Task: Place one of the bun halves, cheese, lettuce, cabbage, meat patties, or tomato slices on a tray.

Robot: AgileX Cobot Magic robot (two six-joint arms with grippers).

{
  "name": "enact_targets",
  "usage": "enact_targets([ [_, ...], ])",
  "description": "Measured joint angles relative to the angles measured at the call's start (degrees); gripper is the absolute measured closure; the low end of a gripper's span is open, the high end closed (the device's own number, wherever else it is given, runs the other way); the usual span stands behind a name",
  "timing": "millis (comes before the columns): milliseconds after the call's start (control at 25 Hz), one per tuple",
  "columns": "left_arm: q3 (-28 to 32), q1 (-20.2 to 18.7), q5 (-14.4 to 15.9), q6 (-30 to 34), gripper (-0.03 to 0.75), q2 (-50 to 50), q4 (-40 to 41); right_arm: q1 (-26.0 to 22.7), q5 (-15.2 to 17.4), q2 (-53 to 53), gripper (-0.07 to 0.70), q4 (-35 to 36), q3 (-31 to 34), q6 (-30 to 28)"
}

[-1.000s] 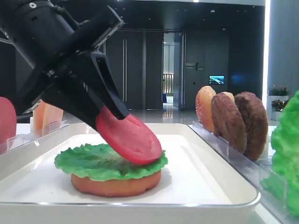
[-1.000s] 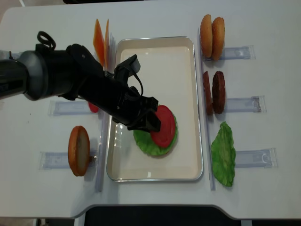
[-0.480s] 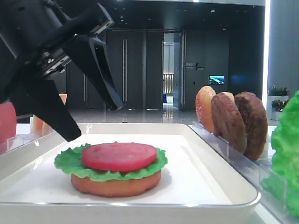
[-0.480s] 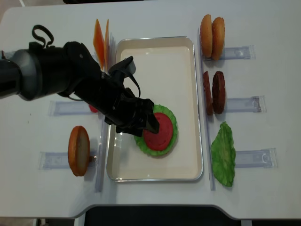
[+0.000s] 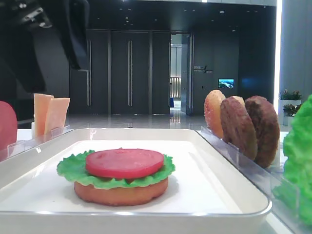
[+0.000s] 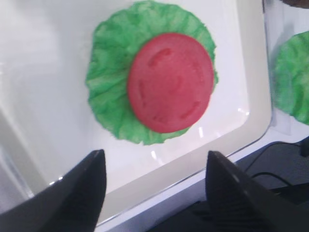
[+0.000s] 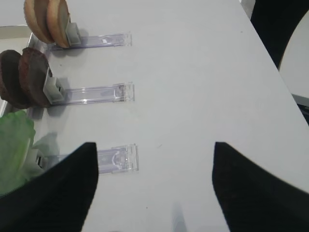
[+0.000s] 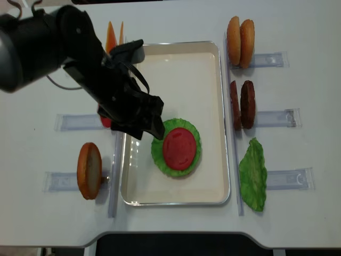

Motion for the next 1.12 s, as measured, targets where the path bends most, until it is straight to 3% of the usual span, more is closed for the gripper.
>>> enact_targets([
  [160, -6.3, 0.0, 11.2, -7.2, 0.223, -2.1, 11.5, 0.0, 0.0, 0.0, 0.153, 0.0, 0.0, 0.0],
  [240, -8.8, 0.0, 14.1, -9.3, 0.223, -3.1, 15.1, 0.0, 0.0, 0.0, 0.153, 0.0, 0.0, 0.0],
  [640, -10.6, 1.0, 15.5, -11.5, 0.223, -7.4, 21.4, 0.0, 0.0, 0.0, 0.153, 0.0, 0.0, 0.0],
  [1120, -10.6, 17.3, 15.7, -7.2, 0.235, -12.0, 29.2, 0.0, 0.0, 0.0, 0.153, 0.0, 0.0, 0.0],
])
